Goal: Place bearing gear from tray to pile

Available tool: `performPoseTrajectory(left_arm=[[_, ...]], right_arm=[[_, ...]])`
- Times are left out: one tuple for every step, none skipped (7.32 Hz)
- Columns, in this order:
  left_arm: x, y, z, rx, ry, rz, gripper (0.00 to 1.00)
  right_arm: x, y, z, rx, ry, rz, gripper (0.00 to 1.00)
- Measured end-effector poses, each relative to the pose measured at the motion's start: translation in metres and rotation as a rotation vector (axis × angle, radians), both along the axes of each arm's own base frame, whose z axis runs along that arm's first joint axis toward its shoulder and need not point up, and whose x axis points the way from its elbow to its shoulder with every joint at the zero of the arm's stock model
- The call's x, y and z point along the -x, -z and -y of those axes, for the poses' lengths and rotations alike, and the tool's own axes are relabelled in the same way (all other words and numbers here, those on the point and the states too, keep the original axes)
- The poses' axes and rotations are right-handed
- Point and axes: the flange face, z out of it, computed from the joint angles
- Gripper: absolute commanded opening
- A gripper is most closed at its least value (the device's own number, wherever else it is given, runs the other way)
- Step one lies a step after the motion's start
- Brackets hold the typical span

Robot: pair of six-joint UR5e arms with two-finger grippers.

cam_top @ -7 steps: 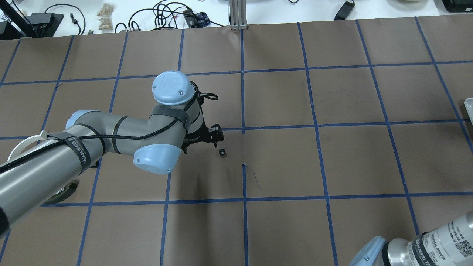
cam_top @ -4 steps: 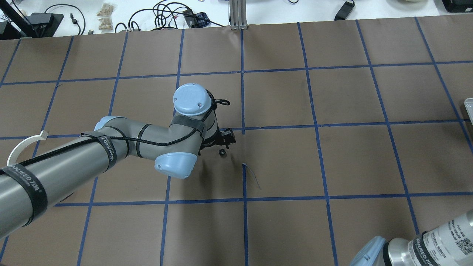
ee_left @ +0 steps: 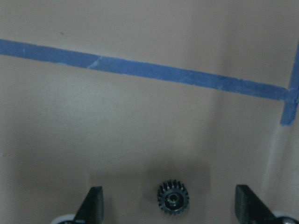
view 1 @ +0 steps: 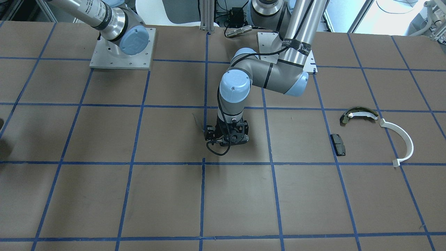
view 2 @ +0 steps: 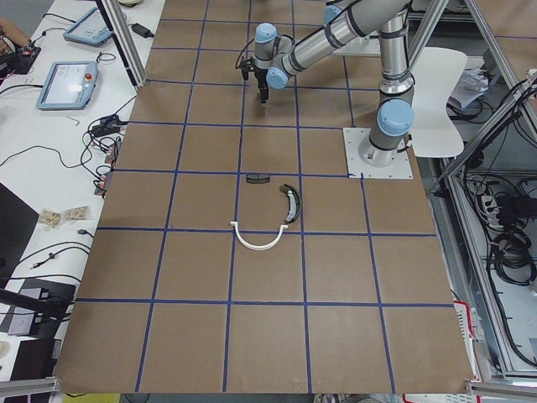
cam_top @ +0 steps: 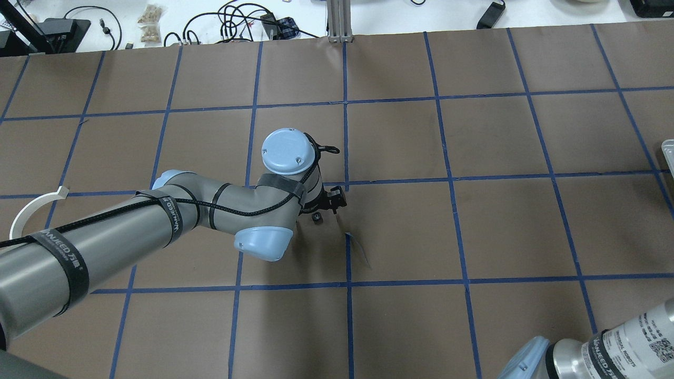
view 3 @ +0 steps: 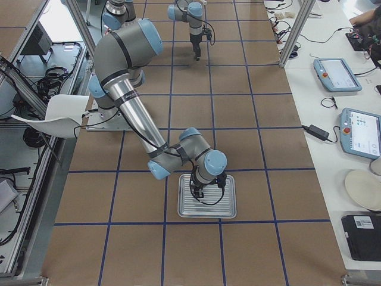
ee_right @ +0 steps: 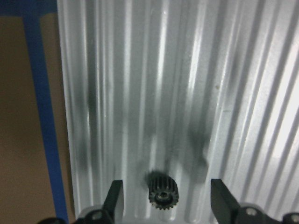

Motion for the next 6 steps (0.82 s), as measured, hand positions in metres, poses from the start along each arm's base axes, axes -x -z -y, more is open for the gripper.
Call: performPoseTrajectory(left_arm=[[0.0003, 0.0011, -0.0001, -0.002, 0.001, 0.0, 0.47], [0.0005, 0.0012, 0.0, -0.002, 0.002, 0.0, 0.33], [0.0006, 0.0014, 0.0001, -0.003, 0.003, 0.0, 0.19], [0.0006, 0.0014, 0.0001, -0.004, 0.003, 0.0, 0.07], [0.0007, 0.0009, 0.0001, -0.004, 0.004, 0.001, 0.03], [0.0001, -0.001, -0.0001, -0.003, 0.003, 0.002, 0.03]], right_arm=[[0.0, 0.0002, -0.0002, -0.002, 0.0, 0.0, 0.49], [0.0, 0.0004, -0.0003, -0.003, 0.0, 0.0, 0.47], [-0.0001, 0.001, -0.0005, -0.005, 0.0, 0.001, 0.47], [-0.0003, 0.0021, -0.0006, -0.006, 0.0, 0.003, 0.44], [-0.0003, 0.004, -0.0006, -0.008, 0.0, 0.005, 0.25], [-0.0004, 0.0059, -0.0007, -0.01, 0.0, 0.008, 0.0]])
